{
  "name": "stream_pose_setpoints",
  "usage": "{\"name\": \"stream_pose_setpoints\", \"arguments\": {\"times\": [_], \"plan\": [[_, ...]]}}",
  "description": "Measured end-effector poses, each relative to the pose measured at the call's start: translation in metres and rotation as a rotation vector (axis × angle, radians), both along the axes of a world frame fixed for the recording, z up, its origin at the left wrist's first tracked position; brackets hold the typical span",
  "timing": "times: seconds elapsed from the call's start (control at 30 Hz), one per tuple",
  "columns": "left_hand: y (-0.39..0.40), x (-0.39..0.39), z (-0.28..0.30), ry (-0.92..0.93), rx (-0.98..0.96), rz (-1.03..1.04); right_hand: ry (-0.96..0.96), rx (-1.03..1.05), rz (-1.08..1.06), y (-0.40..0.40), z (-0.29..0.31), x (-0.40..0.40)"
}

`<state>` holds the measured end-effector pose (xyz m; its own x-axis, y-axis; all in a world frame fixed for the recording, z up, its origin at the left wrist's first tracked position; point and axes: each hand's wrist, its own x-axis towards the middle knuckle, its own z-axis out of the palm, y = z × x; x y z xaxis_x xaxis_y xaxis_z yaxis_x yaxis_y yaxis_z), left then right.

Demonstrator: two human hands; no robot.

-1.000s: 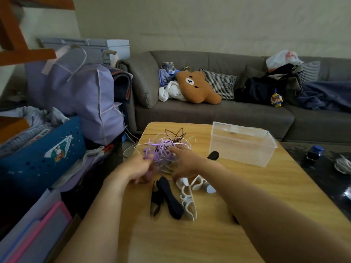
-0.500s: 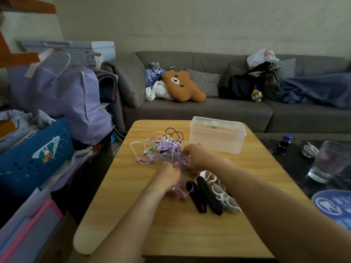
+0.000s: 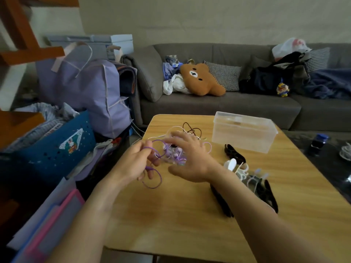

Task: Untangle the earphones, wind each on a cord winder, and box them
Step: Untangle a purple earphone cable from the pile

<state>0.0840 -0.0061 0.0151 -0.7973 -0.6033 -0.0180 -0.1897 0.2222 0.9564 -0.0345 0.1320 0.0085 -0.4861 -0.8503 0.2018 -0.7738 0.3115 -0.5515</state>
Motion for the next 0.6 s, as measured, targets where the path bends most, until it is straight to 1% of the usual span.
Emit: {"name": "stream_pose_setpoints", "arguments": {"times": [0.03,0.07,0.13,0.23,0.3,0.37,0.43,0.47,0.53,0.6], "plan": [[0.000,0.004,0.000,0.026,0.034,-0.028,-0.091,-0.101,0.063,-0.004,-0.006,0.005],[0.000,0.007,0.001,0.052,0.060,-0.030,-0.127,-0.148,0.072,-0.008,-0.011,0.008],[-0.006,0.010,0.003,0.125,0.118,0.034,-0.059,-0.113,0.021,-0.012,-0.019,0.008],[-0.021,0.014,0.006,0.264,0.234,0.234,0.065,0.025,-0.062,-0.005,-0.029,-0.004],[-0.033,0.015,0.003,0.295,0.285,0.337,0.084,0.013,-0.093,0.003,-0.031,-0.013],[-0.040,0.015,-0.003,0.222,0.315,0.371,0.120,-0.025,-0.141,0.008,-0.029,-0.019],[-0.042,0.016,-0.009,0.066,0.309,0.342,0.147,-0.047,-0.169,0.012,-0.027,-0.024],[-0.041,0.017,-0.008,-0.029,0.260,0.310,0.140,-0.057,-0.166,0.014,-0.026,-0.026],[-0.037,0.023,-0.002,-0.225,0.083,0.242,0.103,-0.098,-0.152,0.017,-0.026,-0.031],[-0.025,0.036,0.016,-0.450,-0.128,0.074,0.063,-0.160,-0.163,0.019,-0.024,-0.031]]}}
